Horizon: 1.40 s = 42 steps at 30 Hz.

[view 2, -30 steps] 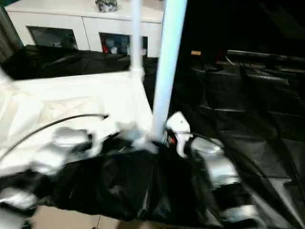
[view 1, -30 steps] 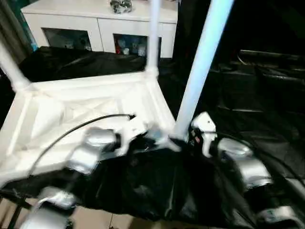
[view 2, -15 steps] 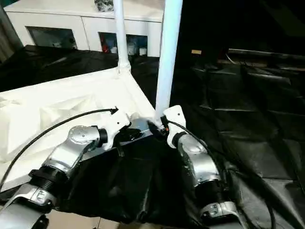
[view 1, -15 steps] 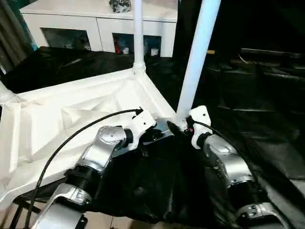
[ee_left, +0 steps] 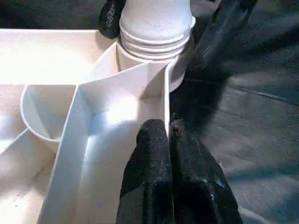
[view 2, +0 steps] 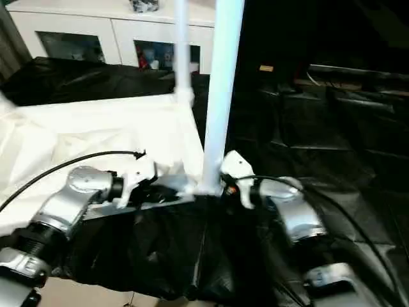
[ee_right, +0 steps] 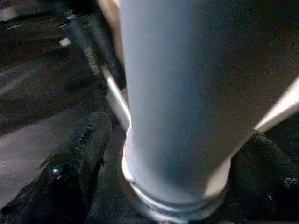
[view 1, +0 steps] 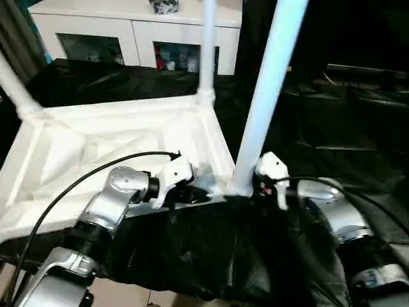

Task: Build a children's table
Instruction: Rotate leg to tighten

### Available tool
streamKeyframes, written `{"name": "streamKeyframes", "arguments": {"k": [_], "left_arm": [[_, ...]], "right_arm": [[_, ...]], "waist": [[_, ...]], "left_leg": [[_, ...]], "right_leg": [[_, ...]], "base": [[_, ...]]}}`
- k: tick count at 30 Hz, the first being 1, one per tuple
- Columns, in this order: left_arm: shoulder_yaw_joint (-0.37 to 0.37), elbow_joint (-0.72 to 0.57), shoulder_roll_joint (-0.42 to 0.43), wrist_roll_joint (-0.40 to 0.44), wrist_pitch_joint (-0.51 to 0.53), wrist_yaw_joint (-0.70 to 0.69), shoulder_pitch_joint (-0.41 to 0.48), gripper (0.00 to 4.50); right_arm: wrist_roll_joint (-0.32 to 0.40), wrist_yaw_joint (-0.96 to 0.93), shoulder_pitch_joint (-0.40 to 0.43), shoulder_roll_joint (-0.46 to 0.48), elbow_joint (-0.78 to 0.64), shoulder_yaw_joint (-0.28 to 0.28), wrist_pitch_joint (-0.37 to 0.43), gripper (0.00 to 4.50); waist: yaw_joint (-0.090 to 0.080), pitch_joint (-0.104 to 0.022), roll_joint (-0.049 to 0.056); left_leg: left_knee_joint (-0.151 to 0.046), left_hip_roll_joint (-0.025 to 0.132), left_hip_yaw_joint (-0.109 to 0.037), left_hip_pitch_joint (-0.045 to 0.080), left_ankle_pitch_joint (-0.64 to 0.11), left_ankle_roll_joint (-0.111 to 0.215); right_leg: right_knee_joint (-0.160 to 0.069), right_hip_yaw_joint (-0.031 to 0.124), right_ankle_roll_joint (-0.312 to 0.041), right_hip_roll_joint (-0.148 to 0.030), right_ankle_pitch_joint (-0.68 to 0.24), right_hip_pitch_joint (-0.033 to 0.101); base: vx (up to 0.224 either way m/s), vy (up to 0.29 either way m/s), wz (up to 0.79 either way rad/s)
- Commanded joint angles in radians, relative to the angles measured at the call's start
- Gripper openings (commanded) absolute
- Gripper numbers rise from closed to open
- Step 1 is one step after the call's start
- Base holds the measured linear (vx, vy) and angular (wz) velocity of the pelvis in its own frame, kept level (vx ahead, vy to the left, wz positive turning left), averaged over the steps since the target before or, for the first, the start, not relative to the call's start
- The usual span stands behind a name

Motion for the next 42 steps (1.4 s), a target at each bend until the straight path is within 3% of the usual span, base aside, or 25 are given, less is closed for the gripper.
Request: {"name": "streamKeyframes", "arguments": {"k": [1, 11, 16, 18, 20, 23, 25, 28, 33, 34, 35, 39, 42], "left_arm": [[-0.022, -0.012, 0.0, -0.004, -0.012, -0.021, -0.012, 0.0], [-0.024, -0.009, 0.015, -0.012, -0.004, -0.062, -0.012, 0.0], [-0.012, -0.001, -0.007, -0.006, -0.006, -0.01, -0.011, 0.0], [0.006, 0.057, -0.059, 0.036, 0.001, 0.141, -0.044, 0.0], [0.007, 0.07, -0.071, 0.046, 0.002, 0.173, -0.051, 0.0], [0.011, 0.103, -0.146, 0.069, 0.02, 0.296, -0.079, 0.0], [0.004, 0.102, -0.18, 0.076, 0.034, 0.328, -0.083, 0.0], [-0.012, 0.099, -0.246, 0.091, 0.06, 0.386, -0.085, 0.0], [-0.02, 0.101, -0.268, 0.099, 0.049, 0.395, -0.084, 0.0], [-0.02, 0.097, -0.264, 0.096, 0.044, 0.387, -0.081, 0.0], [-0.02, 0.094, -0.26, 0.093, 0.037, 0.379, -0.079, 0.0], [-0.02, 0.06, -0.224, 0.087, -0.004, 0.327, -0.062, 0.0], [-0.015, 0.036, -0.193, 0.065, -0.014, 0.273, -0.049, 0.0]], "right_arm": [[0.011, 0.067, 0.001, 0.001, -0.003, 0.049, 0.015, 3.52], [0.032, 0.136, 0.011, -0.005, -0.025, 0.061, 0.042, 2.94], [0.045, 0.072, 0.037, 0.03, -0.04, 0.032, 0.061, 2.73], [-0.001, -0.099, 0.03, 0.089, 0.013, -0.001, 0.039, 2.71], [-0.009, -0.138, 0.028, 0.103, 0.024, -0.008, 0.038, 2.7], [-0.054, -0.374, 0.012, 0.19, 0.08, -0.046, 0.065, 2.7], [-0.06, -0.472, 0.006, 0.235, 0.097, -0.068, 0.088, 2.69], [-0.054, -0.659, -0.004, 0.345, 0.115, -0.123, 0.105, 2.69], [-0.042, -0.707, -0.011, 0.395, 0.114, -0.141, 0.07, 2.69], [-0.029, -0.704, -0.014, 0.397, 0.114, -0.152, 0.062, 3.24], [-0.018, -0.697, -0.015, 0.396, 0.114, -0.16, 0.064, 3.38], [-0.001, -0.654, -0.017, 0.363, 0.1, -0.187, 0.064, 3.6], [-0.027, -0.589, -0.016, 0.305, 0.107, -0.162, 0.038, 3.92]], "waist": [[0.001, -0.054, -0.007], [0.005, -0.056, -0.009], [0.006, -0.055, -0.009], [0.001, -0.05, -0.009], [-0.002, -0.049, -0.009], [-0.006, -0.047, -0.008], [-0.007, -0.049, -0.004], [-0.009, -0.053, -0.006], [-0.006, -0.056, -0.001], [-0.006, -0.054, -0.001], [-0.006, -0.054, -0.001], [-0.008, -0.053, 0.0], [-0.006, -0.058, -0.001]], "left_leg": [[-0.073, 0.053, -0.006, -0.01, -0.06, 0.102], [-0.071, 0.051, -0.005, -0.01, -0.035, 0.098], [-0.073, 0.051, -0.006, -0.011, -0.045, 0.088], [-0.076, 0.051, -0.006, -0.009, -0.075, 0.072], [-0.08, 0.047, -0.008, -0.002, -0.135, 0.035], [-0.084, 0.046, -0.01, -0.005, -0.148, 0.013], [-0.085, 0.044, -0.012, -0.007, -0.139, 0.007], [-0.083, 0.043, -0.012, -0.011, -0.109, 0.007], [-0.081, 0.041, -0.009, -0.012, -0.072, 0.032], [-0.082, 0.042, -0.009, -0.012, -0.081, 0.033], [-0.082, 0.042, -0.009, -0.011, -0.087, 0.034], [-0.085, 0.044, -0.011, -0.012, -0.114, 0.033], [-0.079, 0.043, -0.008, -0.013, -0.063, 0.05]], "right_leg": [[-0.057, 0.037, -0.309, -0.075, -0.079, 0.056], [-0.054, 0.036, -0.311, -0.073, -0.06, 0.056], [-0.057, 0.037, -0.303, -0.075, -0.083, 0.056], [-0.065, 0.037, -0.293, -0.075, -0.131, 0.052], [-0.079, 0.038, -0.258, -0.074, -0.261, 0.049], [-0.083, 0.039, -0.231, -0.072, -0.295, 0.047], [-0.08, 0.039, -0.22, -0.071, -0.275, 0.049], [-0.076, 0.041, -0.224, -0.072, -0.22, 0.051], [-0.069, 0.04, -0.247, -0.071, -0.117, 0.054], [-0.07, 0.039, -0.25, -0.071, -0.123, 0.054], [-0.071, 0.039, -0.251, -0.071, -0.128, 0.054], [-0.072, 0.04, -0.249, -0.072, -0.154, 0.055], [-0.064, 0.04, -0.266, -0.072, -0.072, 0.058]], "base": [[0.0, 0.0, 0.0], [0.0, 0.0, 0.0], [0.0, 0.0, 0.0], [0.0, 0.0, 0.0], [0.0, 0.0, 0.0], [0.0, 0.0, 0.0], [0.0, 0.0, 0.0], [0.0, 0.0, 0.0], [0.0, 0.0, 0.0], [0.0, 0.0, 0.0], [0.0, 0.0, 0.0], [0.0, 0.0, 0.0], [0.0, 0.0, 0.0]]}}
